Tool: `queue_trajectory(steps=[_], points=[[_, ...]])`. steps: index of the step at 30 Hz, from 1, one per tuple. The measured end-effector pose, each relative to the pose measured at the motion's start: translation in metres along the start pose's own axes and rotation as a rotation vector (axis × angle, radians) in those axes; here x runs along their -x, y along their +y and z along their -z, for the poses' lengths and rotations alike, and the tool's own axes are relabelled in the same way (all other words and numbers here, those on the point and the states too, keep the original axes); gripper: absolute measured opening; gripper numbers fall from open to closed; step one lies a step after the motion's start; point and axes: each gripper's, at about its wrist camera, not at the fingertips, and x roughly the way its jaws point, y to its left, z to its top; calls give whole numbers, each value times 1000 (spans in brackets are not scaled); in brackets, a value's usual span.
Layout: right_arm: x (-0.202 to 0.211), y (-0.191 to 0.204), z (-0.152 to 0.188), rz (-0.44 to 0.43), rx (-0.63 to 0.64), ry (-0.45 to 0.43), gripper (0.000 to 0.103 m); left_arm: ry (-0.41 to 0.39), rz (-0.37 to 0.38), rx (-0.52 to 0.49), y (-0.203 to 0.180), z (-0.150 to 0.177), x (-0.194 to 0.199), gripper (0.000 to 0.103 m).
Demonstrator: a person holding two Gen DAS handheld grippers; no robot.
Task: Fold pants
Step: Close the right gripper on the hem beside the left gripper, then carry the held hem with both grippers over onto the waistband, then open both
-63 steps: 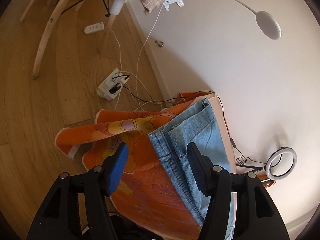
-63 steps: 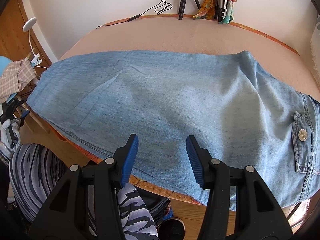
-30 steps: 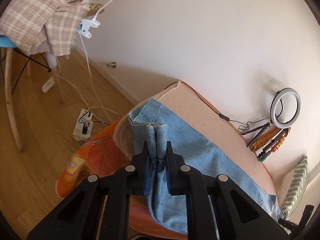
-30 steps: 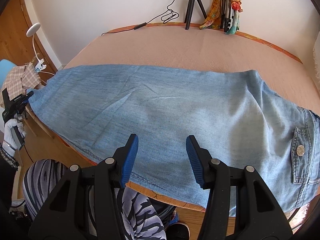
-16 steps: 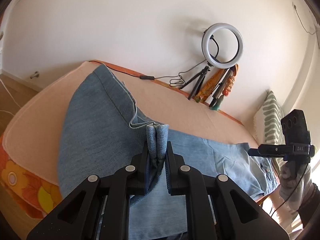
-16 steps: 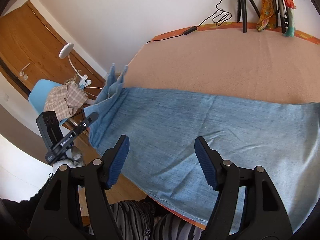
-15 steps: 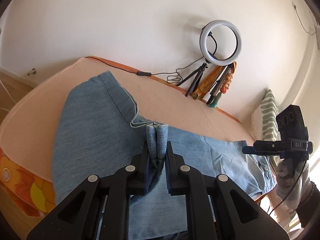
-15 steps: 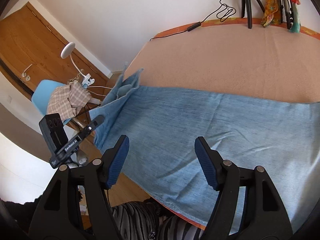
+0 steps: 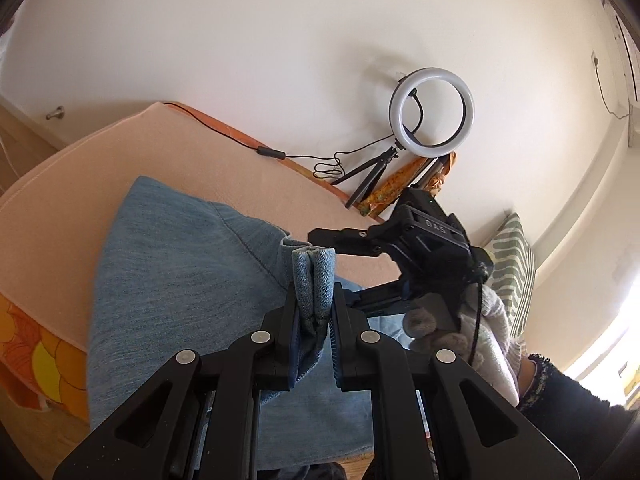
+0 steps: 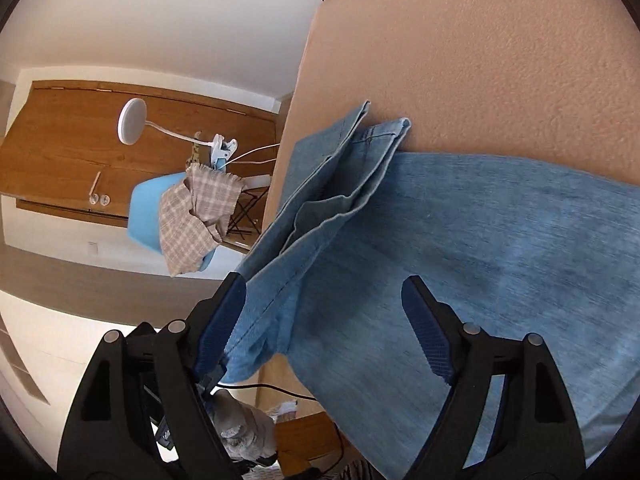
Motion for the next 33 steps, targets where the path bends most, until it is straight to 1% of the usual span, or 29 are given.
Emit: queue_trajectory(steps=[5, 7, 9, 10, 12, 14, 16, 17, 18, 19, 24, 28, 33], points=[[-34, -9, -20, -73, -68, -8, 83, 48, 13, -81, -16, 7, 3, 11], [-36, -10, -25, -70, -70, -25, 83, 76, 12, -119, -23, 13, 2, 11], [-32, -10, -28, -76, -82, -38, 83, 89, -7, -171, -30, 17, -3, 11], [-30, -9, -27, -63, -81, -49, 83, 98, -5, -178, -31, 19, -5, 11], [-22, -1, -24, 36, -41, -73, 82, 123, 8, -181, -33, 22, -11, 11], [-15, 6, -24, 117, 8, -80, 67, 144, 16, -200, -39, 27, -17, 11], [-13, 14, -24, 200, 48, -76, 35, 158, 26, -218, -45, 32, -21, 11], [-10, 17, -25, 237, 65, -78, 28, 164, 35, -220, -46, 34, -21, 11], [-6, 20, -25, 262, 79, -81, 16, 168, 43, -218, -47, 35, -22, 11], [1, 23, -25, 281, 92, -90, 12, 170, 52, -218, -50, 35, -24, 11], [43, 51, -23, 403, 208, -146, 9, 168, 112, -216, -69, 35, -33, 11], [82, 70, -19, 492, 278, -193, 8, 174, 177, -245, -96, 35, -46, 11], [142, 69, -5, 581, 298, -258, 8, 203, 265, -269, -133, 41, -66, 11]])
